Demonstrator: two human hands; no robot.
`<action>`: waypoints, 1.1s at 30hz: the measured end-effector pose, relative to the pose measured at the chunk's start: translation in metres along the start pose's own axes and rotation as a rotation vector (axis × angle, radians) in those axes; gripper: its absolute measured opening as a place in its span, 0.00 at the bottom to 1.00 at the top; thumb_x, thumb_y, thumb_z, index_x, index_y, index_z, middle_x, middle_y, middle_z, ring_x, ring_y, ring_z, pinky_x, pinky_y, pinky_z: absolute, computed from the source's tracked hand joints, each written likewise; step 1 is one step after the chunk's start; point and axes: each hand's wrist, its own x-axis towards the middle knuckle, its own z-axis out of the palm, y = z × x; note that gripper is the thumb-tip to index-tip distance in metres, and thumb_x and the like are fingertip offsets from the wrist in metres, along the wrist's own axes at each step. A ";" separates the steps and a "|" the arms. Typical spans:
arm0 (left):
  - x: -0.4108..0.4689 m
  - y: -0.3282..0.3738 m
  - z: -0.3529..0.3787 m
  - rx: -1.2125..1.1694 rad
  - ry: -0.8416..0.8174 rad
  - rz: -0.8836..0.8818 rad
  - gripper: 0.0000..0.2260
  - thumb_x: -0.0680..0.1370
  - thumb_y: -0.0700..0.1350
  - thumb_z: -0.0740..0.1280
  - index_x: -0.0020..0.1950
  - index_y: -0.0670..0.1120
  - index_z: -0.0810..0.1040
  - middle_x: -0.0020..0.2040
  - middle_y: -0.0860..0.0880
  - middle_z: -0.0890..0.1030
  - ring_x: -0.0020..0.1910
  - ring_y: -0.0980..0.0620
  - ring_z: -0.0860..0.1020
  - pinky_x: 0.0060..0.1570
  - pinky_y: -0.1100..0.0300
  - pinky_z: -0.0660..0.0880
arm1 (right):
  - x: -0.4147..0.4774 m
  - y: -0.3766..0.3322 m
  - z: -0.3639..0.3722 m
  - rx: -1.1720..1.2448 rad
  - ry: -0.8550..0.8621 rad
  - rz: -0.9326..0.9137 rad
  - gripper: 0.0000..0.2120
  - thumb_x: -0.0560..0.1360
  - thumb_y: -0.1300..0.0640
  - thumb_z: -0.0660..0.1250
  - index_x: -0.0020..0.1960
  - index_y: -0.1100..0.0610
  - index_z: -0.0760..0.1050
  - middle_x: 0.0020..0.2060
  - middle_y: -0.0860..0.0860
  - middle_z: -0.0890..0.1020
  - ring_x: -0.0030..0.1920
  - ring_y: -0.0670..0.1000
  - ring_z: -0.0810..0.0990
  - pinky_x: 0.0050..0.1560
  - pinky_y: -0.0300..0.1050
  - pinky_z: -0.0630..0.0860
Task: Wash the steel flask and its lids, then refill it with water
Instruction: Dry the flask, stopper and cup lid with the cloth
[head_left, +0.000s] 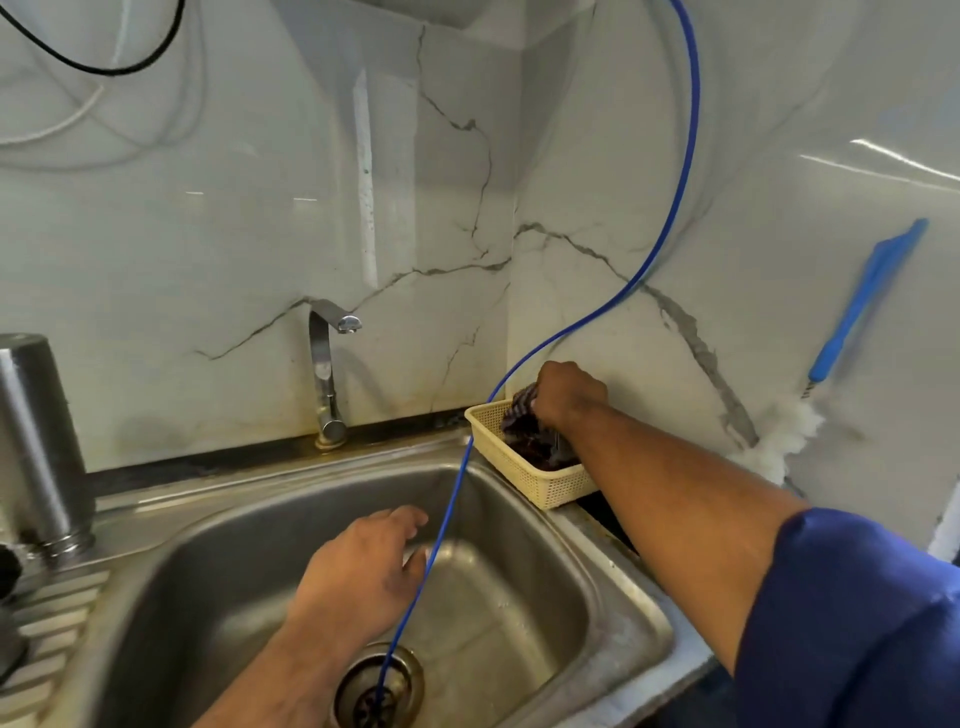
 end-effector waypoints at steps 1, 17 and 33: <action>0.000 0.000 -0.001 -0.007 -0.004 -0.007 0.18 0.82 0.54 0.64 0.73 0.60 0.70 0.65 0.63 0.77 0.65 0.60 0.76 0.62 0.57 0.76 | 0.001 0.000 -0.007 0.039 0.060 0.036 0.13 0.80 0.54 0.66 0.63 0.55 0.76 0.59 0.55 0.81 0.58 0.57 0.81 0.57 0.52 0.79; -0.003 -0.004 -0.035 -0.978 0.346 -0.252 0.27 0.70 0.76 0.63 0.62 0.62 0.75 0.51 0.57 0.85 0.52 0.54 0.84 0.54 0.55 0.80 | -0.071 -0.072 -0.064 1.534 -0.101 -0.037 0.12 0.83 0.57 0.64 0.49 0.60 0.84 0.46 0.60 0.88 0.49 0.58 0.87 0.56 0.54 0.82; -0.026 -0.033 -0.049 -1.253 0.271 -0.544 0.28 0.70 0.56 0.76 0.66 0.46 0.75 0.54 0.46 0.86 0.52 0.46 0.85 0.50 0.49 0.82 | -0.141 -0.105 0.041 1.396 -0.301 -0.487 0.17 0.78 0.64 0.71 0.61 0.45 0.83 0.56 0.44 0.86 0.60 0.45 0.83 0.64 0.48 0.80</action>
